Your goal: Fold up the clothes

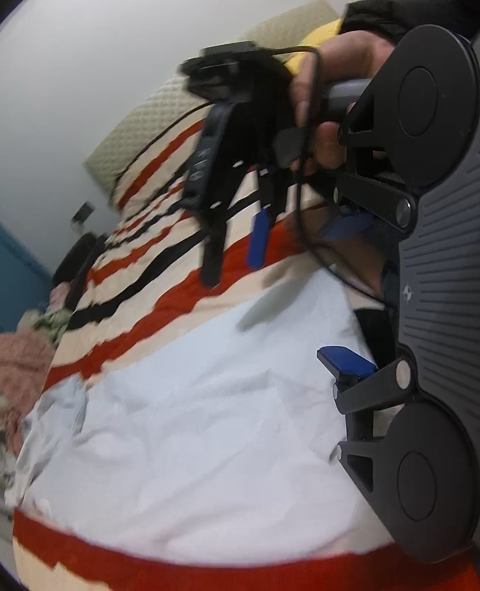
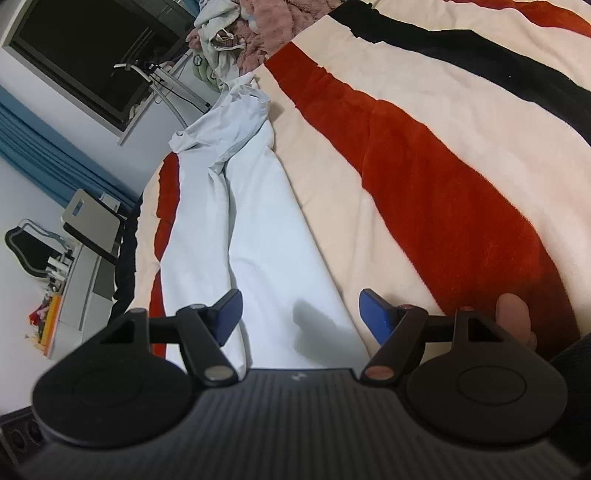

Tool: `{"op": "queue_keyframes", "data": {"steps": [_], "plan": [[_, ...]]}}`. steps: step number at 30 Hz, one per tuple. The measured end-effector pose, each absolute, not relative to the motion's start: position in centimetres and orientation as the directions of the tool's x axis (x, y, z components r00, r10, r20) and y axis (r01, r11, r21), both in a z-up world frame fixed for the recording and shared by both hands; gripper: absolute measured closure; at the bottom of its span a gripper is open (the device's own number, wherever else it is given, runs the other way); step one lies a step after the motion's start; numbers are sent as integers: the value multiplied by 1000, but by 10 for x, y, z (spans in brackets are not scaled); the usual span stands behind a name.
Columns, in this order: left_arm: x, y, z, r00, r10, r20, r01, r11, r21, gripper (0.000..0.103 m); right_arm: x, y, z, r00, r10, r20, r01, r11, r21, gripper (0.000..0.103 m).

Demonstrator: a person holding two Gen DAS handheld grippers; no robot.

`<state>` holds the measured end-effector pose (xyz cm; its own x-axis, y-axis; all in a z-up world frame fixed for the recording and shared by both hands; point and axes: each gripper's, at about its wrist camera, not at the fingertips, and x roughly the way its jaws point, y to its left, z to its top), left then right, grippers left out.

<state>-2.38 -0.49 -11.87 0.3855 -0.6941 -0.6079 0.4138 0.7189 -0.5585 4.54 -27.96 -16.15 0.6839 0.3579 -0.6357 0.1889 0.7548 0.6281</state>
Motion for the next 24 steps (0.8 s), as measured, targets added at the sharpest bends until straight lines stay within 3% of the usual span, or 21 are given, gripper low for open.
{"op": "queue_keyframes", "data": {"steps": [6, 9, 13, 19, 24], "plan": [[-18, 31, -112, 486, -642, -594, 275, 757, -593, 19, 46, -278, -162, 683, 346, -643, 195, 762, 618, 30], [-18, 39, -110, 506, -623, -597, 235, 765, -599, 19, 43, -284, -161, 714, 317, -624, 218, 746, 629, 32], [-23, 52, -98, 527, -656, -540, 260, 730, -632, 19, 36, -296, -156, 775, 291, -562, 218, 711, 669, 32], [-30, 62, -92, 538, -683, -494, 270, 695, -666, 19, 29, -311, -129, 866, 151, -477, 222, 740, 635, 31], [-21, 58, -104, 524, -612, -593, 189, 762, -620, 19, 28, -316, -115, 880, 139, -454, 180, 788, 589, 31]]}}
